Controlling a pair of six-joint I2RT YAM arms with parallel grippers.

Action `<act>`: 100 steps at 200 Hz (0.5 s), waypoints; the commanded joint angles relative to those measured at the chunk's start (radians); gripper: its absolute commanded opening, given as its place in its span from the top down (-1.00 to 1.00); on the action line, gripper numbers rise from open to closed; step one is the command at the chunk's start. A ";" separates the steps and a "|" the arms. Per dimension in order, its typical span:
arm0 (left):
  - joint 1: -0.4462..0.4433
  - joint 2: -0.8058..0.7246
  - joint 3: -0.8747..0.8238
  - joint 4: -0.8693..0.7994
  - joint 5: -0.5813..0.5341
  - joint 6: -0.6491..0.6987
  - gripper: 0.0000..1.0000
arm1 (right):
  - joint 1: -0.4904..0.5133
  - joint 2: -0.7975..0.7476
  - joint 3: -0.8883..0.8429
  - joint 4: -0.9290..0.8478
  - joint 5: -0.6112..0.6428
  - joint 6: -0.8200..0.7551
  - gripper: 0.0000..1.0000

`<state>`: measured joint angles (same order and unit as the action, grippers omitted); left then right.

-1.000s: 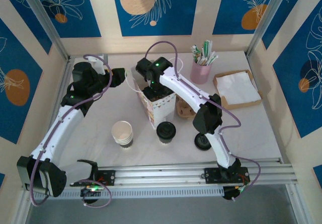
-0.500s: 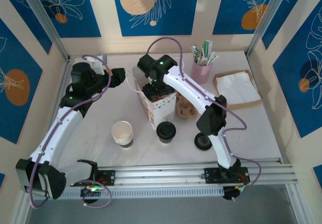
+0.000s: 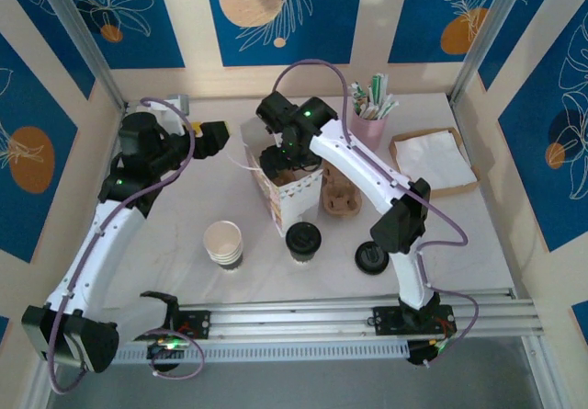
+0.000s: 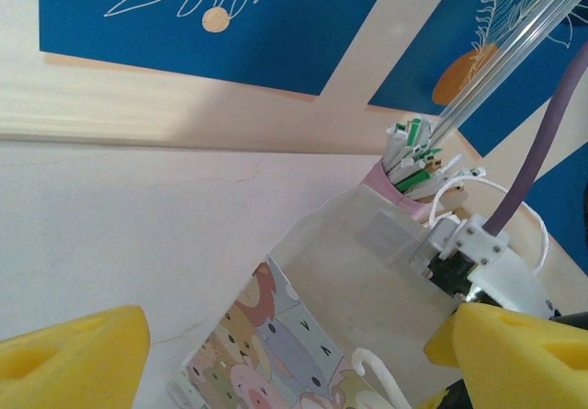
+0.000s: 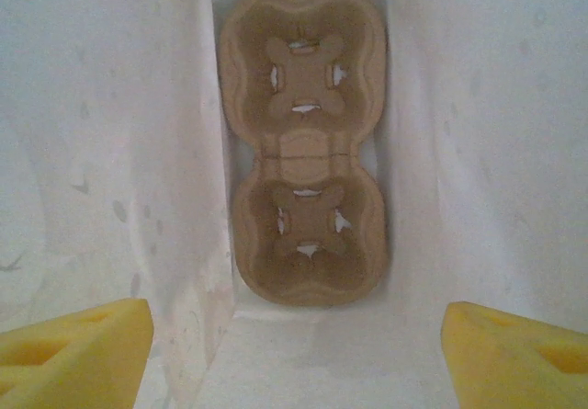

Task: Pack the takeout coffee

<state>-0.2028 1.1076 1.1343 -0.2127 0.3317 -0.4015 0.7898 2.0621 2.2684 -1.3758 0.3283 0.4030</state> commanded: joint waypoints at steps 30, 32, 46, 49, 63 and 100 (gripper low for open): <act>0.010 -0.025 0.057 -0.049 0.010 0.004 -0.80 | 0.008 -0.074 -0.028 0.031 -0.001 0.026 -0.65; 0.011 -0.025 0.059 -0.052 0.010 0.004 -0.81 | 0.008 -0.076 -0.029 0.033 0.000 0.026 -0.65; 0.011 -0.029 0.066 -0.058 0.012 0.004 -0.85 | 0.009 -0.095 -0.038 0.046 0.006 0.028 -0.65; 0.010 -0.031 0.067 -0.060 0.014 0.005 -0.86 | 0.012 -0.099 -0.041 0.051 0.008 0.027 -0.65; 0.010 -0.037 0.077 -0.070 0.017 0.004 -0.89 | 0.016 -0.123 -0.058 0.072 0.012 0.022 -0.65; 0.010 -0.061 0.103 -0.098 0.020 0.001 -0.95 | 0.025 -0.191 -0.106 0.124 0.022 0.016 -0.65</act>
<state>-0.2028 1.0813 1.1919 -0.2840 0.3321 -0.4015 0.8043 1.9461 2.1906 -1.2972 0.3367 0.4129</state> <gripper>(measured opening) 0.965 0.825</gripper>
